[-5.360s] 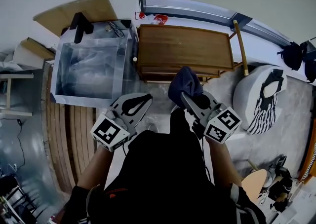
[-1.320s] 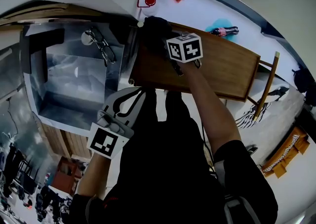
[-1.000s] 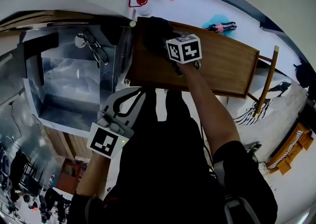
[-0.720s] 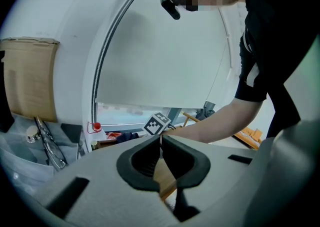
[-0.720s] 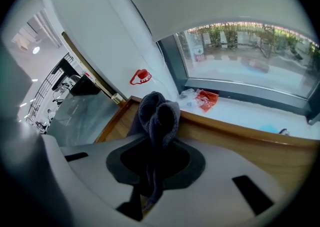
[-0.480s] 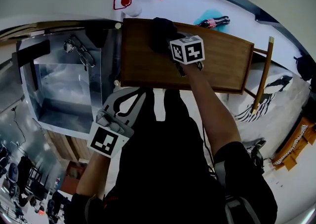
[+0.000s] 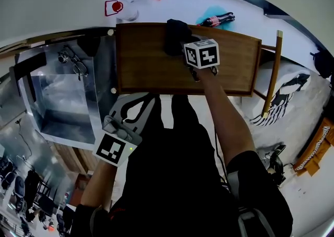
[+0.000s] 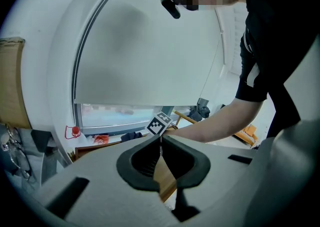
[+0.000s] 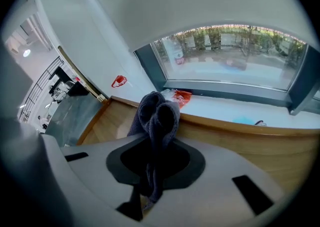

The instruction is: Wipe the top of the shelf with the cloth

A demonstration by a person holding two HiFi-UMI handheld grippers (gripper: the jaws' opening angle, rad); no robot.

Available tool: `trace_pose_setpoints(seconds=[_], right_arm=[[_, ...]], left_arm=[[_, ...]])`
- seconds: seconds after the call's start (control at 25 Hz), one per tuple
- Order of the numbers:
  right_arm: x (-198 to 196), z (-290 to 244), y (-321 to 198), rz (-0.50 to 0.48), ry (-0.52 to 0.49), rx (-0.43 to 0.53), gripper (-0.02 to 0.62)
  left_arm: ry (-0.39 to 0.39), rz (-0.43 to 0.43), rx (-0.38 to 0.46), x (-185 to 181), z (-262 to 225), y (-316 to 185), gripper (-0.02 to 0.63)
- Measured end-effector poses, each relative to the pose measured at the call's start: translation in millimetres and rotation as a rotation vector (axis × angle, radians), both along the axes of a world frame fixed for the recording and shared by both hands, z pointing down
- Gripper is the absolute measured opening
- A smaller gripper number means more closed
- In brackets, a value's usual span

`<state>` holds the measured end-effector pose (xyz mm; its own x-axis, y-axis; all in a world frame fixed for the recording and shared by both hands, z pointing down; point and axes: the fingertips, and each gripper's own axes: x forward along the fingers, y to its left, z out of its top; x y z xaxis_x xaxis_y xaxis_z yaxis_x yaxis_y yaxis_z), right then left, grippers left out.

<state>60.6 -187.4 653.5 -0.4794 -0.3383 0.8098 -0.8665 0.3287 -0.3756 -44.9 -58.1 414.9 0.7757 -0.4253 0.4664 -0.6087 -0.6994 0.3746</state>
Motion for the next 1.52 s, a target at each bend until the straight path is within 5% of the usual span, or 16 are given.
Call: trace_pose_setpoints(seconds=[1.52], right_arm=[[251,-8,40,0.254,0.116,0.014,0.051]], left_arm=[[0.008,0.177,0.028,171,-11,10,0.032]])
